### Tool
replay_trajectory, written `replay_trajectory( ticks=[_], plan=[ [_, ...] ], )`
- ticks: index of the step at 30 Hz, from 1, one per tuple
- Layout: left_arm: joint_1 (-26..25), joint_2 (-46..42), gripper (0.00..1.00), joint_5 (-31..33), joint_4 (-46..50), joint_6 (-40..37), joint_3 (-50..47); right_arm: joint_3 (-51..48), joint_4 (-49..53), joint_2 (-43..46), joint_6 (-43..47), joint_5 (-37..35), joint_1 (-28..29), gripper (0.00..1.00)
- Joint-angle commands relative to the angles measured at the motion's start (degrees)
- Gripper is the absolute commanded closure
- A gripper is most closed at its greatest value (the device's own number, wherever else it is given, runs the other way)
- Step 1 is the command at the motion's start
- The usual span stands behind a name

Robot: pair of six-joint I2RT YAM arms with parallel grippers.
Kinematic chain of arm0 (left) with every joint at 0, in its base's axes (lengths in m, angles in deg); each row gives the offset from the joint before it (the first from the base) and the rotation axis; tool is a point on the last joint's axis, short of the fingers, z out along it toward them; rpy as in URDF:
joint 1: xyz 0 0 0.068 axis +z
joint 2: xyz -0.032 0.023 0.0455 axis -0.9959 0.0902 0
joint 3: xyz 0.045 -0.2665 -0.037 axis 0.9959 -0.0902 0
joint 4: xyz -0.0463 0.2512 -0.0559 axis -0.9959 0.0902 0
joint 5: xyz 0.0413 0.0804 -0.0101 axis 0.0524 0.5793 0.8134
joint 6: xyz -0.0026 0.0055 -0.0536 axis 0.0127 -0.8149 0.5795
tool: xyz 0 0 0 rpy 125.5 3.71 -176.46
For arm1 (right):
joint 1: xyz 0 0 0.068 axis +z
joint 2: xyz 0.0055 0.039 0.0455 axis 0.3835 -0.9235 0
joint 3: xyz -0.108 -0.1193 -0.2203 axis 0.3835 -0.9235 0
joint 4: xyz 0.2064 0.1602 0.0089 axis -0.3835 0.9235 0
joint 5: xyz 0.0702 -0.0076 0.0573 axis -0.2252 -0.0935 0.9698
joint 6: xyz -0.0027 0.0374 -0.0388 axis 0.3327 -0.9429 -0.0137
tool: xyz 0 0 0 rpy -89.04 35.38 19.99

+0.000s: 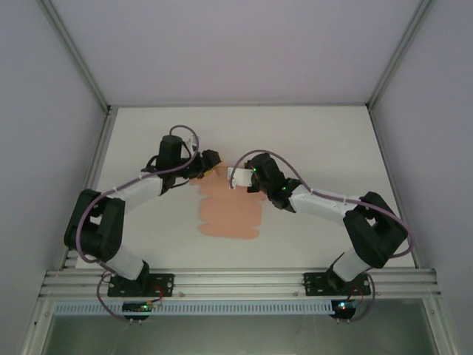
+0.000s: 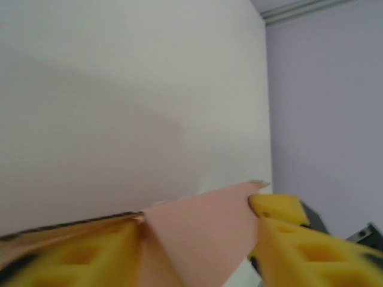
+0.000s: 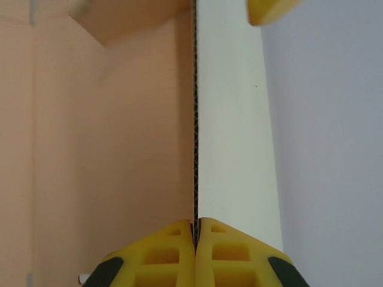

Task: Assemble paper box

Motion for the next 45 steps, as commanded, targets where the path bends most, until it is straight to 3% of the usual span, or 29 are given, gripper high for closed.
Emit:
replay_trajectory(
  ticks=[1,2,5,11,20,31,45],
  plan=[
    [-0.3,-6.1,0.07,8.1,11.8,-9.7,2.1,1.4,1.7,1.8,-0.9,1.3,-0.3,1.00],
    [-0.3,-8.1,0.00,11.9,15.0,-11.6,1.8,1.5,2.5,2.1,-1.0,1.4,-0.8,1.00],
    [0.1,-14.0,0.00,21.2,21.6,-15.5,-0.4,2.2,5.9,2.9,-2.7,3.5,-3.0,1.00],
    [3.8,-21.0,0.00,28.5,27.2,-18.3,-8.3,4.4,13.1,3.6,-5.3,8.1,-5.3,1.00],
    [5.2,-19.6,0.00,26.8,16.1,-21.1,-19.4,4.8,14.0,6.5,-11.5,15.1,-8.1,1.00],
    [5.0,-15.4,0.00,24.9,-1.1,-20.3,-24.5,5.1,14.8,6.8,-13.6,18.5,-8.9,1.00],
    [1.3,-12.7,0.00,13.7,-17.1,-22.7,-27.8,6.1,15.5,6.7,-16.5,22.1,-10.1,1.00]
  ],
)
